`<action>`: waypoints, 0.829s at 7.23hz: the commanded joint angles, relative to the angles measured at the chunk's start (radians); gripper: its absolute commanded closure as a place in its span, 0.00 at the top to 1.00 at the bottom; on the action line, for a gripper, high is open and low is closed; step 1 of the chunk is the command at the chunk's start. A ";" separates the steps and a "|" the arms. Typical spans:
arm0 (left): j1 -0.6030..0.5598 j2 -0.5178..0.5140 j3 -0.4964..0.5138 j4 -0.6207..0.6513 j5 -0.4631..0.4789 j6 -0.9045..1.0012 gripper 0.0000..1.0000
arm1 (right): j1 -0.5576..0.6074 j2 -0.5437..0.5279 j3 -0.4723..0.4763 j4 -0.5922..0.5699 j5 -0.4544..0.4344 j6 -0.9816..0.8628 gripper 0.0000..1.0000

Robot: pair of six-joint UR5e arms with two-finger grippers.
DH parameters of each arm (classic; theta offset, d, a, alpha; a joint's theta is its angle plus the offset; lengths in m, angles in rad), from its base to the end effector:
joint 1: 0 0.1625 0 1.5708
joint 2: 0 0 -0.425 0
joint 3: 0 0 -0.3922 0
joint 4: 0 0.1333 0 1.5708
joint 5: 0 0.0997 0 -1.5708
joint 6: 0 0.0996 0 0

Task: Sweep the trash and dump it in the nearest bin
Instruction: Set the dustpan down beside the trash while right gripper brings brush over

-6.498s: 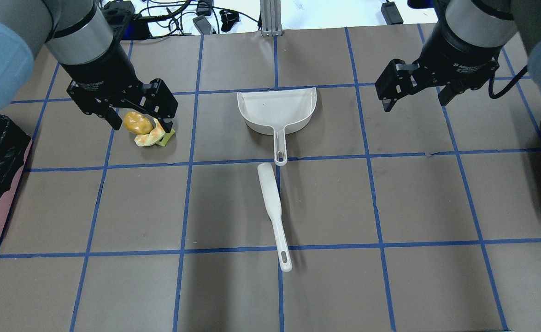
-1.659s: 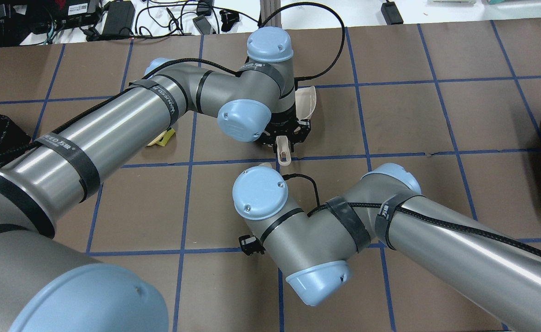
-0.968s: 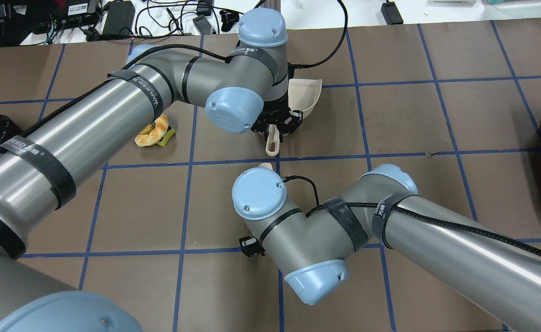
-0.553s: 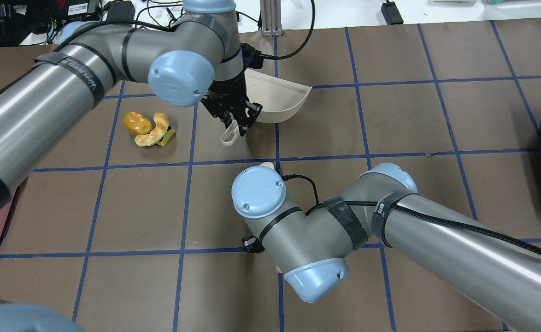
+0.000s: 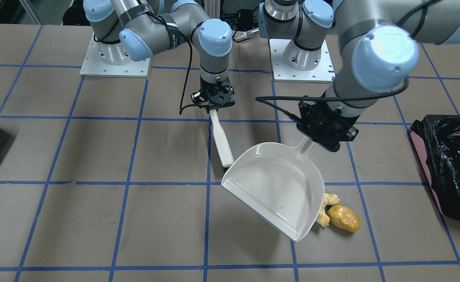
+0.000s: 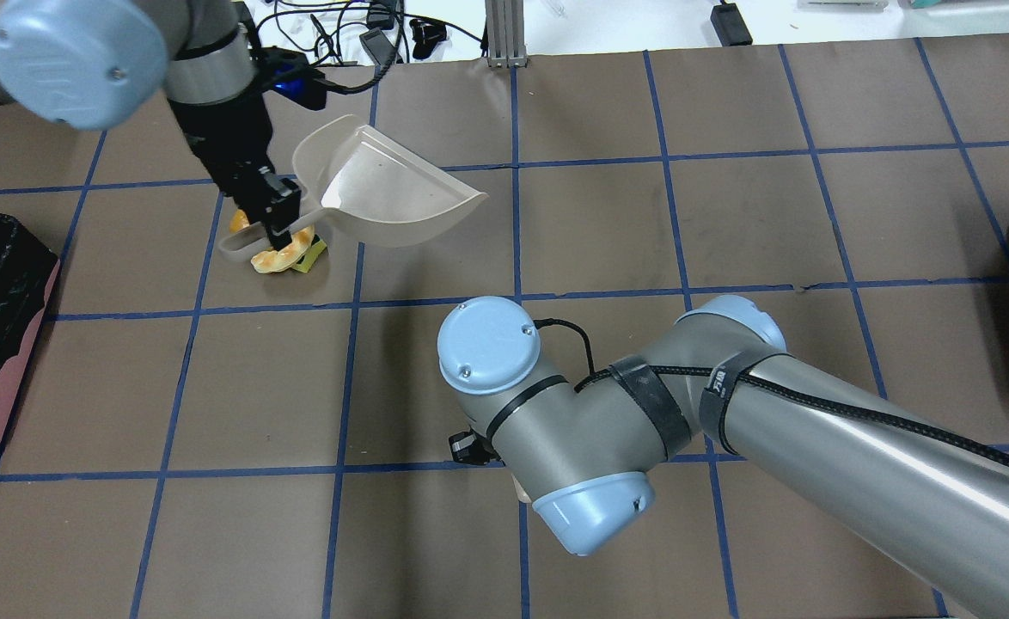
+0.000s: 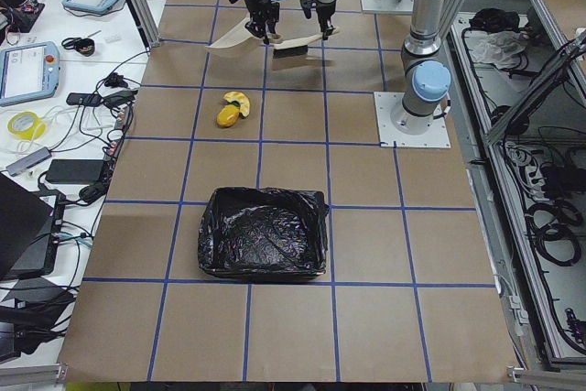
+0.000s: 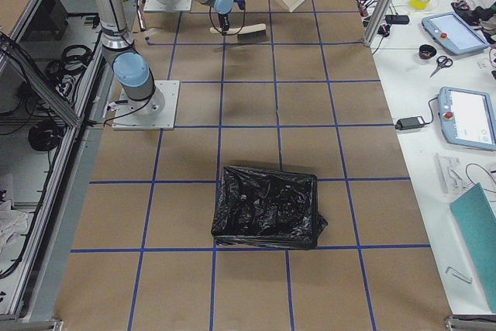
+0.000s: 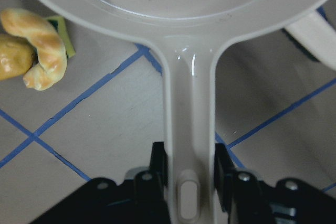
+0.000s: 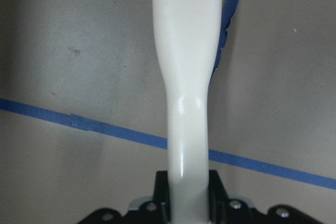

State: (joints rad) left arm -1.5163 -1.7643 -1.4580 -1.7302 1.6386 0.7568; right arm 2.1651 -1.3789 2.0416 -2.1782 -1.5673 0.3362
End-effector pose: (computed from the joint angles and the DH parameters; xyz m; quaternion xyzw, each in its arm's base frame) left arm -0.0966 -0.5519 0.4277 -0.3451 -0.9303 -0.1233 0.0163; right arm 0.3819 -0.3264 0.2334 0.1286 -0.9913 -0.0255 0.0108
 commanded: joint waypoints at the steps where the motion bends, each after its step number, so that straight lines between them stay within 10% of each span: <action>1: 0.208 0.061 -0.002 -0.066 0.059 0.369 0.00 | -0.014 -0.017 -0.027 0.003 -0.005 0.024 0.00; 6: 0.504 -0.044 -0.022 0.262 0.160 1.224 0.00 | -0.119 -0.026 -0.255 0.244 0.004 0.014 0.00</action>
State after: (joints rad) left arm -1.0396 -1.7605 -1.4759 -1.6000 1.7633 1.7981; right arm 2.0693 -1.4241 1.8930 -2.0401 -1.5629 0.3591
